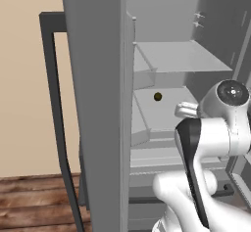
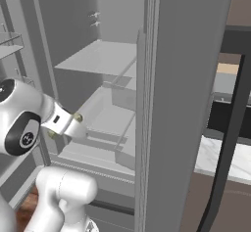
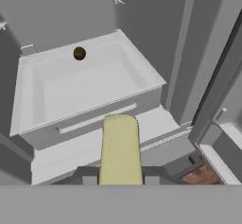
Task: Pick the egg and butter from the fridge and place them by the bowl for mixing.
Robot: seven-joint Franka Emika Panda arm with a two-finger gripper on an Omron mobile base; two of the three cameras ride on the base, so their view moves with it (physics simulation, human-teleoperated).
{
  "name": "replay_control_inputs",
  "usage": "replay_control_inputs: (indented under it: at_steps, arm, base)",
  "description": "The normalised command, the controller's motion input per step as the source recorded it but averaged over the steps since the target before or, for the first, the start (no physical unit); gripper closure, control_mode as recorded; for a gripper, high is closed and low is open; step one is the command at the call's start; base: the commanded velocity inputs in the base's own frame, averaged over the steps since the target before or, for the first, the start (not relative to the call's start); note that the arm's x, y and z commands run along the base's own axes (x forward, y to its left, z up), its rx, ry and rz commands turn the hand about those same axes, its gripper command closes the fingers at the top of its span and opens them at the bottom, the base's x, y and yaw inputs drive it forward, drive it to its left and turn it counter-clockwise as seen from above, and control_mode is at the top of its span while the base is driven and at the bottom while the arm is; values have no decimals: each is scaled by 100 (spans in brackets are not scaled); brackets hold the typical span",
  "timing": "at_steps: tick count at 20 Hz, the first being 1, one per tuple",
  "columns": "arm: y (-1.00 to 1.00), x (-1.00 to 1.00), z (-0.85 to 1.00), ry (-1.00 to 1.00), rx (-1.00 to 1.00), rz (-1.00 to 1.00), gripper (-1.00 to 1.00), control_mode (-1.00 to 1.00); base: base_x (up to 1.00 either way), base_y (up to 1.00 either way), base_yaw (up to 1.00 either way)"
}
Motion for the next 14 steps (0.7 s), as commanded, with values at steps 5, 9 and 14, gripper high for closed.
replay_control_inputs:
  at_steps: [5, 9, 14]
  arm:
    - [0, 12, -58, 0, 0, 1, 100, -100]
    - [0, 24, -52, -1, -1, 3, 100, -100]
    - [0, 28, -38, -9, -7, 5, 100, -100]
  base:
    - [0, 0, 0]
    - [0, 0, 0]
    - [0, 0, 0]
